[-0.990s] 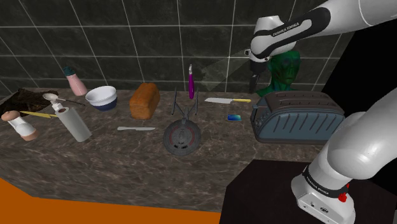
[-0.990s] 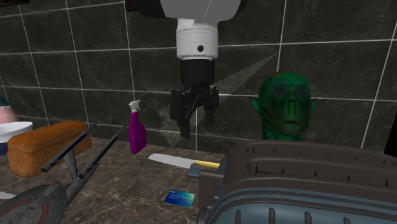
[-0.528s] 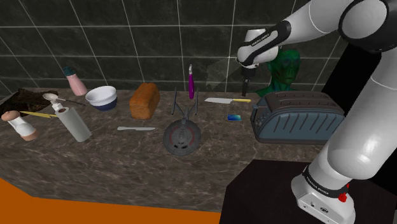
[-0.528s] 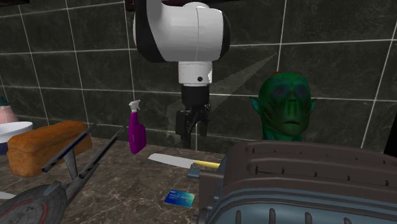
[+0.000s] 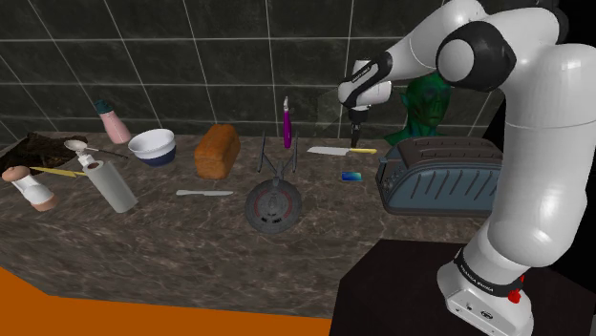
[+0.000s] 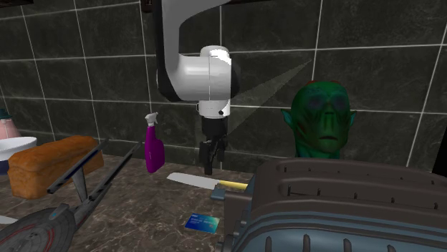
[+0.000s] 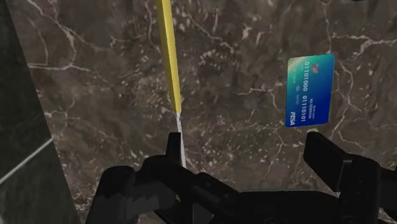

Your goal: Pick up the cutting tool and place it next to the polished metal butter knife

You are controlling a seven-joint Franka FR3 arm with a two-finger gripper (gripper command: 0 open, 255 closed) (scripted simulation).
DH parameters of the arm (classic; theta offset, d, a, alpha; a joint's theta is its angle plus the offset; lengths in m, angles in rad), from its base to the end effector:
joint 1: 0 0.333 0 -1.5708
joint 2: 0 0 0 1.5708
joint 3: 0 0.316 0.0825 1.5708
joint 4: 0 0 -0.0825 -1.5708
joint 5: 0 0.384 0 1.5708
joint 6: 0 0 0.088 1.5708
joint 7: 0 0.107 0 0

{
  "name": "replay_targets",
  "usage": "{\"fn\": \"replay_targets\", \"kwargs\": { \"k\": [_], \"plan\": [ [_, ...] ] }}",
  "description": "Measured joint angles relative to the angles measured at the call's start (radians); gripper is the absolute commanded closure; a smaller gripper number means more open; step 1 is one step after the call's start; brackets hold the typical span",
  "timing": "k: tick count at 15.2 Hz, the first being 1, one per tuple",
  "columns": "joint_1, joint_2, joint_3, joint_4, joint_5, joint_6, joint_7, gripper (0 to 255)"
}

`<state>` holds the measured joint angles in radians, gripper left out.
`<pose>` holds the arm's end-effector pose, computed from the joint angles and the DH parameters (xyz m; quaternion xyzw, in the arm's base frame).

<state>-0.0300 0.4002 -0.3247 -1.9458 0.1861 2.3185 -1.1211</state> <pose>0.5831 -0.2029 0.2845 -0.9455 -0.3255 -0.0036 0.0045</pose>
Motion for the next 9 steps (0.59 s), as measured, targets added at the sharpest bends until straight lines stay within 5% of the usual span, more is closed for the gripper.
{"fn": "replay_targets", "kwargs": {
  "k": [5, 9],
  "plan": [
    [-0.054, 0.194, 0.052, 0.205, 0.044, -0.006, -0.102, 0],
    [-0.066, 0.263, 0.071, 0.245, 0.059, 0.024, -0.121, 0]
  ]
}}
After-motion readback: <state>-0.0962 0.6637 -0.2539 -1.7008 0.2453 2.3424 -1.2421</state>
